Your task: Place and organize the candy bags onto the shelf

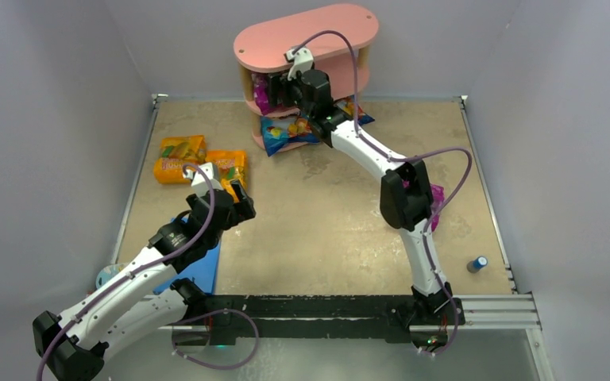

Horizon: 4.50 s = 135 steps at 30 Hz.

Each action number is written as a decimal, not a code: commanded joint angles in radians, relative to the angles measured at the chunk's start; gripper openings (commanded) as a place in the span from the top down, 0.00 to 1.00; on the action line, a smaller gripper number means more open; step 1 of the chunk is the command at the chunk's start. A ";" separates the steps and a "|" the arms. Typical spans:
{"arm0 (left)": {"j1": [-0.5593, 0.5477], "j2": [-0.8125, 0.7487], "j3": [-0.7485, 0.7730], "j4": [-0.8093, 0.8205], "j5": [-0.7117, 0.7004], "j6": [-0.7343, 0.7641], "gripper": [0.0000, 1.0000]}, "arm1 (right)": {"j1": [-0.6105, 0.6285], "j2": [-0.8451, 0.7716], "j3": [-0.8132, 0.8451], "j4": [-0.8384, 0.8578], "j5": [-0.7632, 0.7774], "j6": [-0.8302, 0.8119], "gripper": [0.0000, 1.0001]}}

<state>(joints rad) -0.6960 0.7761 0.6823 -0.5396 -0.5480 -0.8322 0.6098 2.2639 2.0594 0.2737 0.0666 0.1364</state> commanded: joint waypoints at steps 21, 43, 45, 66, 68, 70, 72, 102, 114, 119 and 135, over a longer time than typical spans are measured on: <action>0.000 0.005 0.028 0.090 0.015 0.023 0.14 | 0.021 -0.532 -0.465 0.036 -0.023 0.034 0.01; 0.000 -0.024 0.012 0.101 0.045 0.027 0.14 | -0.066 -0.302 -0.319 -0.148 -0.059 -0.088 0.07; 0.001 -0.024 0.011 0.102 0.047 0.025 0.14 | -0.080 -0.271 -0.281 -0.135 -0.028 -0.099 0.08; 0.000 0.018 -0.014 0.184 0.094 0.040 0.14 | -0.110 -0.623 -0.713 -0.076 -0.017 0.089 0.04; 0.000 0.025 -0.016 0.199 0.099 0.050 0.14 | -0.122 -0.707 -0.824 -0.099 0.029 0.156 0.02; 0.001 0.030 -0.019 0.217 0.107 0.063 0.14 | -0.153 -0.783 -0.904 -0.169 0.078 0.229 0.01; 0.001 0.033 -0.023 0.235 0.117 0.075 0.14 | -0.190 -0.843 -0.951 -0.295 0.158 0.290 0.01; 0.001 0.085 -0.061 0.364 0.201 0.151 0.14 | -0.479 -0.759 -1.212 -0.658 0.303 0.437 0.17; 0.000 0.105 -0.059 0.395 0.229 0.154 0.14 | -0.478 -1.008 -1.233 -0.459 0.208 0.334 0.82; 0.001 0.126 -0.059 0.451 0.304 0.180 0.14 | -0.478 -1.182 -1.255 -0.294 0.064 0.393 0.87; -0.279 0.521 0.117 0.925 0.404 0.507 0.08 | -0.311 -1.265 -1.279 0.248 -0.184 0.992 0.83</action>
<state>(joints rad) -0.8604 1.2106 0.6983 0.2310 -0.0284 -0.4973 0.2516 1.0100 0.6853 0.3073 -0.0978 1.0035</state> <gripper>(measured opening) 0.905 0.216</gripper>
